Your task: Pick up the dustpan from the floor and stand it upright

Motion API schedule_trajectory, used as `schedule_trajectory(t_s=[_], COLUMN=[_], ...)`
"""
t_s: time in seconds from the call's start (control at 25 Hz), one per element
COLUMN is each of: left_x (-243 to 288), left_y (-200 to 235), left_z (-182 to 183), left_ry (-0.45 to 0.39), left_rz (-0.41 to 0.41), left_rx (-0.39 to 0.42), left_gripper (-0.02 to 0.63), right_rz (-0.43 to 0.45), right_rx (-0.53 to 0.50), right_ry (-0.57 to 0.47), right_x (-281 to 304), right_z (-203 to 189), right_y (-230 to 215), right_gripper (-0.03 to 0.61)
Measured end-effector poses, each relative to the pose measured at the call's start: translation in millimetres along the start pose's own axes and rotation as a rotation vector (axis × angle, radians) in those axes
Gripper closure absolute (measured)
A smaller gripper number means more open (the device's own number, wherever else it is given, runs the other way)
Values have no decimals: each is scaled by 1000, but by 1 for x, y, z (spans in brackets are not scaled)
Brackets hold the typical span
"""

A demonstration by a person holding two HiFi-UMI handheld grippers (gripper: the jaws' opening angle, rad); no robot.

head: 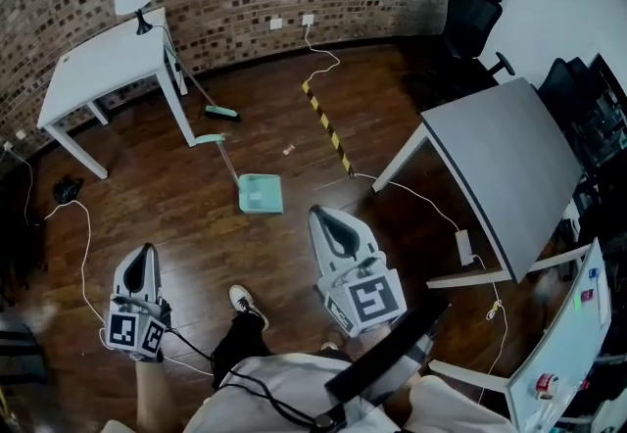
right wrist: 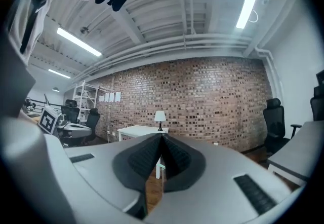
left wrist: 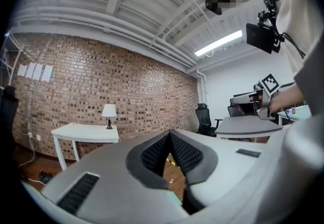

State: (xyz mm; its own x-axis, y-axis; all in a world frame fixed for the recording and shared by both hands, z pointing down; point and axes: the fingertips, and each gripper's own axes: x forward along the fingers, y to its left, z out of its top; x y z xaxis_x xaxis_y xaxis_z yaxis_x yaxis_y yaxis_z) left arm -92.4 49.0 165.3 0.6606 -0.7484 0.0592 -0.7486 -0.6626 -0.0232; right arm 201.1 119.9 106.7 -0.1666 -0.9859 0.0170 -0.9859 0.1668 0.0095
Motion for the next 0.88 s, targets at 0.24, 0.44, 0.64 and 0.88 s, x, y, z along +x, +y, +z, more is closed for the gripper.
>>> schedule_trajectory(t_s=[0.24, 0.44, 0.64, 0.88], left_x=[-54, -104, -139, -154], left_y=[-119, -212, -229, -224], left_z=[12, 26, 30, 46], left_ry=[-51, -44, -15, -34], left_rz=[56, 11, 32, 30], left_rx=[-34, -6, -1, 43], left_gripper=[607, 607, 607, 607], right_rz=[114, 170, 141, 128], right_rx=[2, 39, 113, 77], right_ry=[-63, -63, -61, -111], right_x=[-106, -183, -227, -242], right_z=[13, 22, 28, 46], right_y=[-10, -14, -16, -5], right_gripper=[598, 598, 600, 600])
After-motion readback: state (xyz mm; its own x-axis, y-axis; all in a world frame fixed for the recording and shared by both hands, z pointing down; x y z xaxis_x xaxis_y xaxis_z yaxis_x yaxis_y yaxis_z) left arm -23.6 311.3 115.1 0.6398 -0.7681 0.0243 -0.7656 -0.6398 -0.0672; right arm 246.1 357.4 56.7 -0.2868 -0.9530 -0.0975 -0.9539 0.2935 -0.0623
